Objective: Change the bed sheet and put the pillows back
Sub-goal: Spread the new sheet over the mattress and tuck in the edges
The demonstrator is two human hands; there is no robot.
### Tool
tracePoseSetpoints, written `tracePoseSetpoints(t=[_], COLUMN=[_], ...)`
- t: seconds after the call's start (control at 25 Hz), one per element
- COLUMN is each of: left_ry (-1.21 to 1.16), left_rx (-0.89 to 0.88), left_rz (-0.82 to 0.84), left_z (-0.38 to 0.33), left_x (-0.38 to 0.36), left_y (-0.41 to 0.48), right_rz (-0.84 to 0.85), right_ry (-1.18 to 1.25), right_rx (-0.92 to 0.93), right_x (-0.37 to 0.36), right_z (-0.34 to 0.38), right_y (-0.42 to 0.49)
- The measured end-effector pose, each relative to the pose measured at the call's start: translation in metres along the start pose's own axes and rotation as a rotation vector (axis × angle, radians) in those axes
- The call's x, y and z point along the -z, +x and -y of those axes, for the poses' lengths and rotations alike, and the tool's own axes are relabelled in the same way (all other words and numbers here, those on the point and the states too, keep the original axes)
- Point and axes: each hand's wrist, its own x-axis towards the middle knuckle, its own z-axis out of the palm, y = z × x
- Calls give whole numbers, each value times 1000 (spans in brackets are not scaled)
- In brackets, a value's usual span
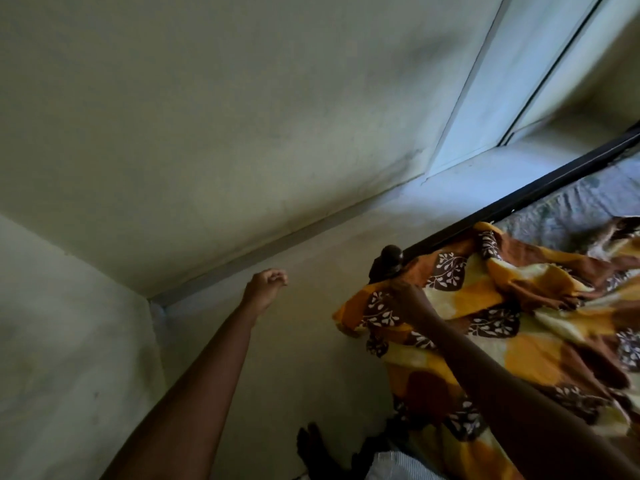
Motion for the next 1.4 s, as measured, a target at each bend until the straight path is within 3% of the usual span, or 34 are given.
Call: tracePoseSetpoints(t=[0.28, 0.64, 0.88, 1.04, 1.4], left_ry=[-23, 295, 632, 768, 864], left_rx=[-257, -544, -775, -927, -1251], left_rz=[231, 575, 811, 982, 1286], left_z=[-53, -190, -253, -298, -398], left_x=[0, -82, -132, -190, -316], left_y=[35, 139, 202, 220, 250], right_rz=[-146, -463, -616, -847, -1250], right_ry=[482, 879, 920, 1071, 1212], right_rx=[-358, -638, -785, -957, -1217], right_x=[-19, 18, 59, 68, 106], right_z=[-23, -41, -44, -56, -58], right_y=[-29, 50, 89, 100, 165])
